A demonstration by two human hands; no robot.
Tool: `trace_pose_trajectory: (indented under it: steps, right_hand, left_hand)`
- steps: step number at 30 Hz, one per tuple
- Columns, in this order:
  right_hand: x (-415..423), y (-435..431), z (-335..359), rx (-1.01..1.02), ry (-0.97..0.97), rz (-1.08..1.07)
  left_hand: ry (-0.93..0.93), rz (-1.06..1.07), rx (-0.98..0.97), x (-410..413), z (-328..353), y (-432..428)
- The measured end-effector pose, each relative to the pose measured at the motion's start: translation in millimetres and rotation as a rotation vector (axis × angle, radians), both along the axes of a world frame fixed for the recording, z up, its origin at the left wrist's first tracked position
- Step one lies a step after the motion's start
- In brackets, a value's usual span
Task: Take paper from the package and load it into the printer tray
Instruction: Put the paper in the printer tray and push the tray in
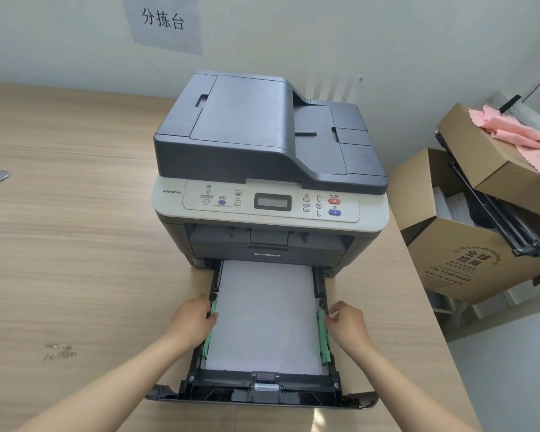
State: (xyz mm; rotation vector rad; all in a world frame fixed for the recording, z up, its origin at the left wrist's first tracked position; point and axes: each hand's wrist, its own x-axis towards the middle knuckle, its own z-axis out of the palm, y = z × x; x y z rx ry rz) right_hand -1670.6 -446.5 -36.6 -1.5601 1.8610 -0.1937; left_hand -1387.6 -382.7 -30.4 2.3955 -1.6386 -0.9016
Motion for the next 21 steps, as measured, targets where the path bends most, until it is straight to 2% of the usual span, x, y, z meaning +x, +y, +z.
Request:
trace_pose_trajectory:
  steps: [7,16,21]
  right_hand:
    - [5.6,13.7,-3.5,0.004,-0.047,-0.072]
    - [10.5,17.4,-5.9,-0.022,-0.041,-0.131]
    - [14.0,19.5,-10.6,-0.037,-0.015,-0.101]
  left_hand:
    - [0.051,0.095,-0.059,-8.9,-8.2,8.4]
    - [0.137,0.205,-0.015,-12.2,-12.8,11.3]
    - [0.158,0.186,-0.007,-10.3,-17.4,10.3]
